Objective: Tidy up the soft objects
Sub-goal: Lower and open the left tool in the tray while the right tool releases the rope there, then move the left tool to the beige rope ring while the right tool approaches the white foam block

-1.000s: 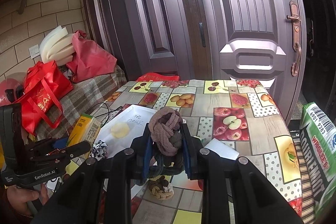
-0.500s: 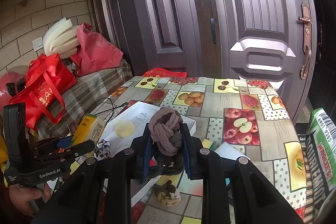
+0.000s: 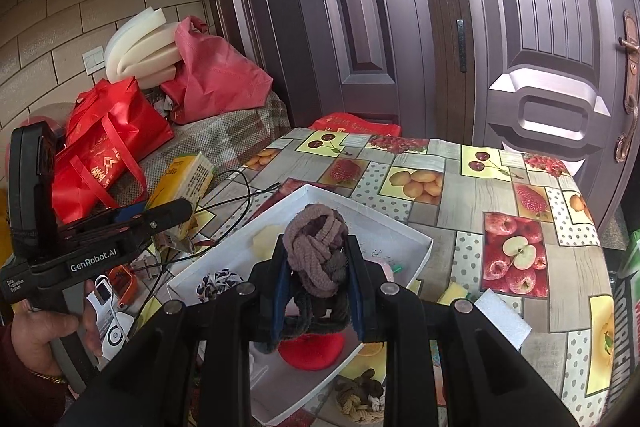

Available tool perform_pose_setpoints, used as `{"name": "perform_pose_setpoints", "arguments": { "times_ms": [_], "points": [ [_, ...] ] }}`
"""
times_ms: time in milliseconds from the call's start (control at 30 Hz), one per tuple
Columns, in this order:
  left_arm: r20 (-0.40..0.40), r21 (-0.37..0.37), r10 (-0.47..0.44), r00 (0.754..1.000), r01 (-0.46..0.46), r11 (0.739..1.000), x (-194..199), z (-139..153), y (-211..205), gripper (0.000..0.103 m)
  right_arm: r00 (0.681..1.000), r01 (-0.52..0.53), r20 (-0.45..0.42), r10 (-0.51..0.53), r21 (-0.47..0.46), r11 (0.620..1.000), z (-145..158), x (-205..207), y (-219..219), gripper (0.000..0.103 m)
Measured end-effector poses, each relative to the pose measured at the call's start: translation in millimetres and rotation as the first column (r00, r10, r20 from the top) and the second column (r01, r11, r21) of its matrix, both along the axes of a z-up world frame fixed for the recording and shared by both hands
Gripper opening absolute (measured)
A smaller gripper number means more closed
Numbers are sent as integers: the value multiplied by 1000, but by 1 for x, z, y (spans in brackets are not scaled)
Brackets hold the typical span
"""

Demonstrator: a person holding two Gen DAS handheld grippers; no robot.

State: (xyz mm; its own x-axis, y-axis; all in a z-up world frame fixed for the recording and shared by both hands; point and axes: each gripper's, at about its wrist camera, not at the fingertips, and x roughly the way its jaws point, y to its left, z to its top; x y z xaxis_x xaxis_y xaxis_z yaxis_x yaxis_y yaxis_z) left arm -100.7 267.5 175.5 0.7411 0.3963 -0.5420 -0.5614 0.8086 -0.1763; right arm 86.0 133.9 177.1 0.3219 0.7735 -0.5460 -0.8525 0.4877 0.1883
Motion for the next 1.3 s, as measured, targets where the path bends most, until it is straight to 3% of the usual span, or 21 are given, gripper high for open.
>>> {"name": "perform_pose_setpoints", "arguments": {
  "times_ms": [133, 300, 467, 800, 867, 900, 933, 967, 1067, 1300],
  "points": [
    [-16, -18, 8, 1000, -9, 1000, 8, -10, 10, 48, 1000, -11, -26, 10, -22, 1000, -12, 4, 17, 25],
    [-67, -72, 18, 998, -23, 997, 16, -42, 20, 48, 992, -40, -118, 31, -81, 996, -41, 8, 42, 25],
    [-117, -118, 44, 992, -58, 991, 18, -68, 33, 48, 986, -83, -157, 59, -150, 985, -70, 1, 66, 25],
    [-150, -102, 102, 983, -118, 988, 19, -76, 47, 49, 986, -112, -140, 95, -124, 986, -74, -3, 82, 28],
    [-149, -92, 121, 981, -136, 986, 18, -76, 47, 54, 986, -114, -132, 98, -123, 986, -74, -4, 81, 46],
    [-153, -85, 127, 980, -142, 986, 19, -76, 46, 72, 986, -115, -131, 99, -118, 986, -74, -4, 78, 75],
    [-159, -73, 134, 978, -147, 986, 19, -75, 45, 84, 987, -111, -129, 96, -111, 988, -75, -4, 77, 97],
    [-160, -52, 143, 977, -153, 987, 19, -75, 44, 103, 989, -101, -118, 88, -108, 989, -74, -5, 75, 103],
    [-152, 16, 161, 975, -161, 987, 16, -70, 36, 103, 994, -85, -72, 76, -129, 988, -74, -11, 68, 103],
    [-139, 26, 156, 978, -154, 988, 10, -62, 20, 103, 997, -60, -55, 52, -152, 987, -73, -22, 49, 103]
  ]
}}
